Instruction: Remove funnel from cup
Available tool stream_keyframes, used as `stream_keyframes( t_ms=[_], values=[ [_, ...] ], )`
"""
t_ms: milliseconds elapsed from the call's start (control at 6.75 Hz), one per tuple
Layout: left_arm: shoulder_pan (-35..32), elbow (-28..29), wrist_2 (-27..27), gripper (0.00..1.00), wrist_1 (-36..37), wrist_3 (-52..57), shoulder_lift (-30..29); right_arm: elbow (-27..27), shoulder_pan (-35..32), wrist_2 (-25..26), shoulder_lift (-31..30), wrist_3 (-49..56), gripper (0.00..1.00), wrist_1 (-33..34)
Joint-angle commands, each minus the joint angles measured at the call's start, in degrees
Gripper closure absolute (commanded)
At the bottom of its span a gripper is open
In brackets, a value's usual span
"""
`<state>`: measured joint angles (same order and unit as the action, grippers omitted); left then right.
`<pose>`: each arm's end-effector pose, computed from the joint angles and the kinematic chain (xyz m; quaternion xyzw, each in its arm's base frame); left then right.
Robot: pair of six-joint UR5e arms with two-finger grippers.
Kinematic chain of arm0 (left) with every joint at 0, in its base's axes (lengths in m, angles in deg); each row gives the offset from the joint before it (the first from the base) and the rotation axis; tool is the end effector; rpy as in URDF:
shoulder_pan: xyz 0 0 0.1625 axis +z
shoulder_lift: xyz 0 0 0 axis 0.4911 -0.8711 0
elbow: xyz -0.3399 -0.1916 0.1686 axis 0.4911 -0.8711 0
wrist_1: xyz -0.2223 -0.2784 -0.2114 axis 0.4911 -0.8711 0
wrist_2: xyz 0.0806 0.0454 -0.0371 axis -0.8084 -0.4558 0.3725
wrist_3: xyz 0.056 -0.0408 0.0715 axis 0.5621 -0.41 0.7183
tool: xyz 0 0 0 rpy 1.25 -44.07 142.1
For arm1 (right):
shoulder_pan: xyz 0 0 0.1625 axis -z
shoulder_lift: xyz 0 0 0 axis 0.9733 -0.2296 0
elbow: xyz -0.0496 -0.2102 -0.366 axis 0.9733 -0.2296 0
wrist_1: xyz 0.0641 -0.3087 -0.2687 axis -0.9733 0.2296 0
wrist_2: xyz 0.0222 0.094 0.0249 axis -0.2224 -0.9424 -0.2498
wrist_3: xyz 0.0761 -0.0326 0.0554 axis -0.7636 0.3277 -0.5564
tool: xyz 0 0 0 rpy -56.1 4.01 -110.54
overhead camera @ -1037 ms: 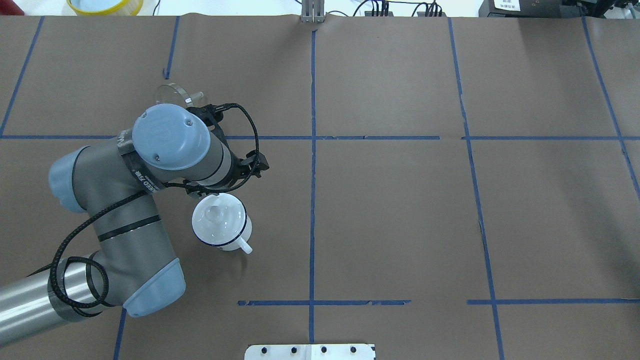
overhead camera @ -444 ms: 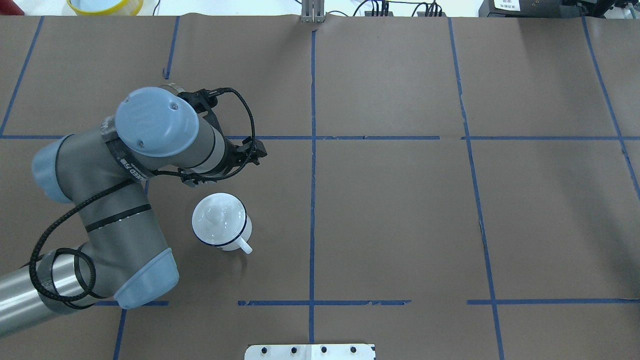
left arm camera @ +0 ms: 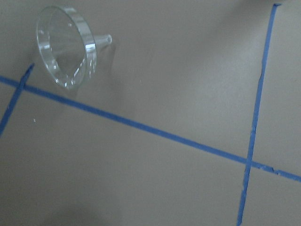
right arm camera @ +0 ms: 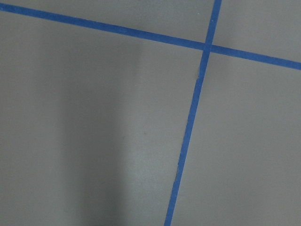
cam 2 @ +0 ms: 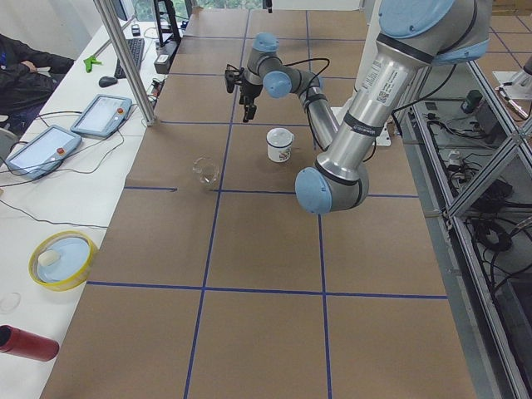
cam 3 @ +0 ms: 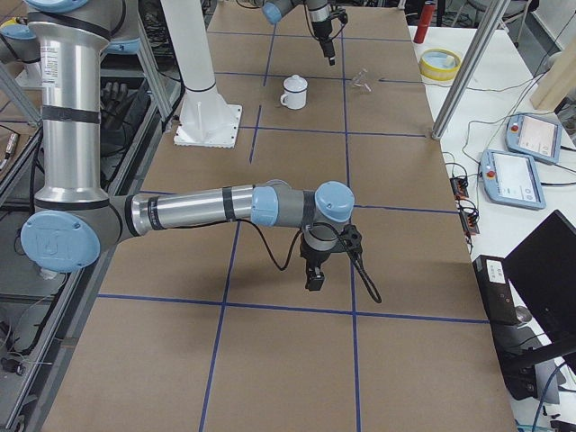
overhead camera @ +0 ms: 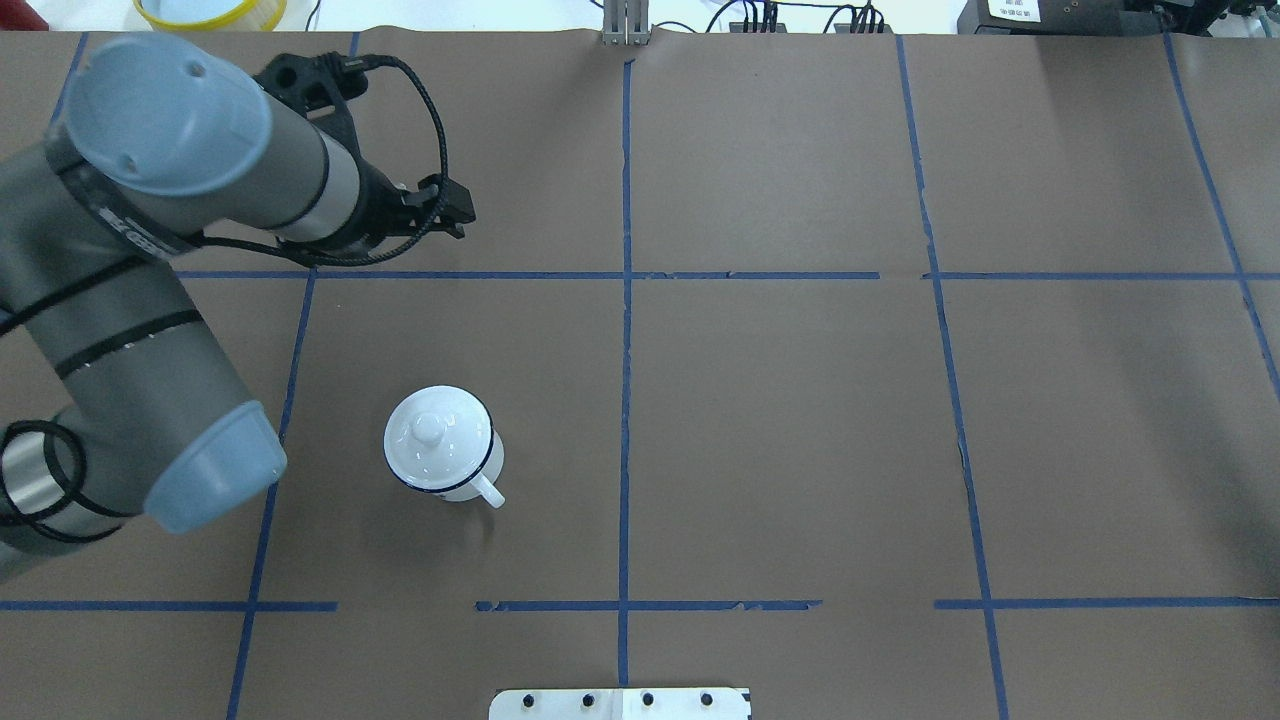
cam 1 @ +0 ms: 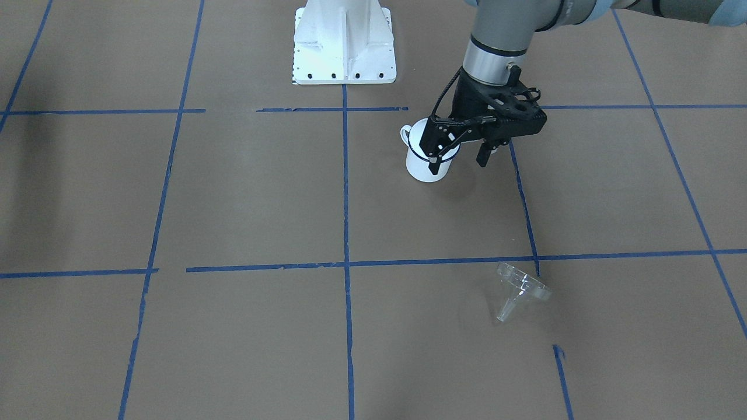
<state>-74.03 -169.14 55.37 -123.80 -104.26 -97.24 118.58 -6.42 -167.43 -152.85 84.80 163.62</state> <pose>0.3422 -0.4862 0.1922 0.1139 0.4377 -0.1541 0.8785 0.0111 -0.4621 0.6050 -0.0259 -0.3612 -0.1055 0.9261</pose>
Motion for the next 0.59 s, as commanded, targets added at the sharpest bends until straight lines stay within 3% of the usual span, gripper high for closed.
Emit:
stream_keyframes(
  t_ms=[0,296,444],
  values=[
    [-11.05,-0.13,8.57,0.00,-3.45,18.24,6.04,0.03,0.00,0.00,-0.03,0.00,0.00,0.00],
    [-20.72,1.62,14.47,0.00,-3.74,31.69,10.98,0.03,0.00,0.00,-0.03,0.00,0.00,0.00],
    [-26.34,5.54,17.46,0.00,-3.74,41.96,12.66,0.03,0.00,0.00,-0.03,0.00,0.00,0.00]
  ],
)
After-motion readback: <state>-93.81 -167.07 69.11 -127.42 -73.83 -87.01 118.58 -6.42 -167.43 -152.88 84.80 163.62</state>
